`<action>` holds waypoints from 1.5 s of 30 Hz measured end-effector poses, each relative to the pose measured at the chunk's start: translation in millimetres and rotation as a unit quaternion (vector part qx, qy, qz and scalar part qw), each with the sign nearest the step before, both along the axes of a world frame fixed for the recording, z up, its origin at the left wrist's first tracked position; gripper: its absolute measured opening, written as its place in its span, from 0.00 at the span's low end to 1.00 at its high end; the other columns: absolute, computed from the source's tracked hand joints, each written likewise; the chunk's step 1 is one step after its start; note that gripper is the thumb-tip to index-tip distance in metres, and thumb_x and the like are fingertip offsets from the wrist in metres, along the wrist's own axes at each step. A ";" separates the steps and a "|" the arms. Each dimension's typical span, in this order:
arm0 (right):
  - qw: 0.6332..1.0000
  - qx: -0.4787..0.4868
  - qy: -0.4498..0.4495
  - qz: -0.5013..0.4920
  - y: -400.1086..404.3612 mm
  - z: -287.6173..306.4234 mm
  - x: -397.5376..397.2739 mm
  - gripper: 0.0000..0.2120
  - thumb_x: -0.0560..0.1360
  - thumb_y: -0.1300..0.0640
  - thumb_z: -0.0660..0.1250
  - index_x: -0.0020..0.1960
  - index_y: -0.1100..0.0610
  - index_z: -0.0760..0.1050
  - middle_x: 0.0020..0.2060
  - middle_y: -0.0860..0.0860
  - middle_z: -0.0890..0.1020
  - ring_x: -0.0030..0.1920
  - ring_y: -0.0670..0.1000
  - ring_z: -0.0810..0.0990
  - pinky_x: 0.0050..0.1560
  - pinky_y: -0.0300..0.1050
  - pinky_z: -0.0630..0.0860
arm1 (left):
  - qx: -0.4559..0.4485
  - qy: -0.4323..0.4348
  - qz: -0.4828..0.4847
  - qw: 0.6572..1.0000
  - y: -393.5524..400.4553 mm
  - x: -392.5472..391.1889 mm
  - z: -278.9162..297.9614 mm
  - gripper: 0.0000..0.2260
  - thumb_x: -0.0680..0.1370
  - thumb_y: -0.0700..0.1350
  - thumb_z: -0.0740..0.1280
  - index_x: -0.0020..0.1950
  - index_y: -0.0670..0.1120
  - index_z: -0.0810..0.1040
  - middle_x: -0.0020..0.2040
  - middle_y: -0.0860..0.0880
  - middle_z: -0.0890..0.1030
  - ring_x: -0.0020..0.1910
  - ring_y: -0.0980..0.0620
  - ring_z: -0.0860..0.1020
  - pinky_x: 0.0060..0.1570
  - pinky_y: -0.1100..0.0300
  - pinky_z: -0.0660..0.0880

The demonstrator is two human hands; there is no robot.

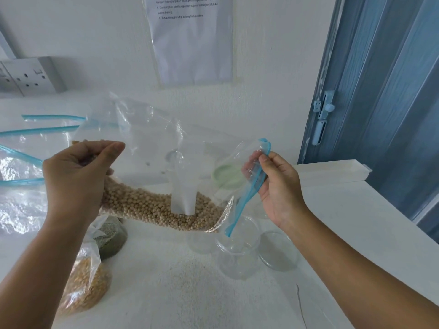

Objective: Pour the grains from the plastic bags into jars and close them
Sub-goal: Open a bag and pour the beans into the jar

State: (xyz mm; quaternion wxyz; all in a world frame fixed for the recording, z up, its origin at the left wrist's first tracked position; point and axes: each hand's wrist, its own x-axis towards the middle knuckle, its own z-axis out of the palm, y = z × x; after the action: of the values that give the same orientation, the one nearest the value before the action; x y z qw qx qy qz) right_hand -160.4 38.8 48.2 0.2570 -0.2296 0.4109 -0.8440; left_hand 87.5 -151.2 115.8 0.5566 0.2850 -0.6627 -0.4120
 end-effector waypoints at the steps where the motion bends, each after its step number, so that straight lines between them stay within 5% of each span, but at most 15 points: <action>1: 1.000 -0.002 -0.001 0.001 0.2 0.7 0.2 0.12 0.85 0.65 0.60 0.50 0.60 0.81 0.45 0.53 0.84 0.47 0.51 0.83 0.65 0.57 0.79 | 0.001 0.000 0.000 1.000 -1.4 0.5 0.8 0.03 0.72 0.53 0.80 0.42 0.59 0.87 0.34 0.58 0.81 0.31 0.58 0.76 0.37 0.62 0.76; 11: 1.000 0.001 -0.018 -0.009 3.6 -5.4 1.8 0.11 0.85 0.65 0.60 0.50 0.61 0.81 0.46 0.54 0.82 0.47 0.52 0.82 0.62 0.54 0.82 | -0.004 -0.004 0.000 1.000 2.1 -2.6 0.7 0.04 0.72 0.51 0.81 0.41 0.58 0.88 0.33 0.57 0.82 0.31 0.53 0.77 0.42 0.50 0.78; 17: 1.000 0.001 -0.016 -0.012 2.7 -3.9 1.4 0.11 0.85 0.65 0.60 0.50 0.61 0.81 0.45 0.54 0.83 0.48 0.52 0.83 0.60 0.52 0.82 | -0.017 -0.006 -0.003 1.000 -0.9 -4.1 3.9 0.04 0.72 0.53 0.80 0.42 0.58 0.87 0.32 0.59 0.81 0.29 0.59 0.76 0.30 0.67 0.75; 26: 1.000 0.005 -0.026 -0.012 3.8 -6.7 0.4 0.11 0.85 0.65 0.60 0.51 0.60 0.81 0.45 0.54 0.83 0.49 0.53 0.82 0.62 0.52 0.82 | -0.045 -0.015 -0.010 0.999 -2.0 -7.5 7.1 0.03 0.73 0.52 0.80 0.42 0.60 0.87 0.32 0.57 0.82 0.31 0.56 0.76 0.36 0.58 0.74; 36: 1.000 -0.015 -0.025 0.007 -8.2 5.2 -0.9 0.10 0.85 0.65 0.60 0.51 0.61 0.80 0.44 0.54 0.81 0.46 0.51 0.82 0.59 0.50 0.82 | -0.027 -0.022 -0.004 0.999 -9.2 -10.8 15.5 0.04 0.74 0.48 0.79 0.47 0.53 0.86 0.32 0.59 0.82 0.30 0.60 0.75 0.33 0.69 0.74; 45: 0.999 -0.024 -0.033 0.027 -16.7 14.4 9.8 0.09 0.85 0.66 0.59 0.52 0.63 0.79 0.44 0.56 0.80 0.43 0.51 0.81 0.59 0.54 0.83 | 0.012 -0.027 -0.006 1.000 -23.7 2.0 19.9 0.12 0.65 0.63 0.78 0.42 0.59 0.87 0.32 0.58 0.81 0.31 0.61 0.76 0.32 0.69 0.76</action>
State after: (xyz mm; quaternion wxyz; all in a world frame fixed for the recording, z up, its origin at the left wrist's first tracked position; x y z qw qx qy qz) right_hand -150.6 22.1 62.6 0.2876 -0.2192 0.3752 -0.8535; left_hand 89.5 -175.0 135.7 0.5327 0.2988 -0.6743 -0.4150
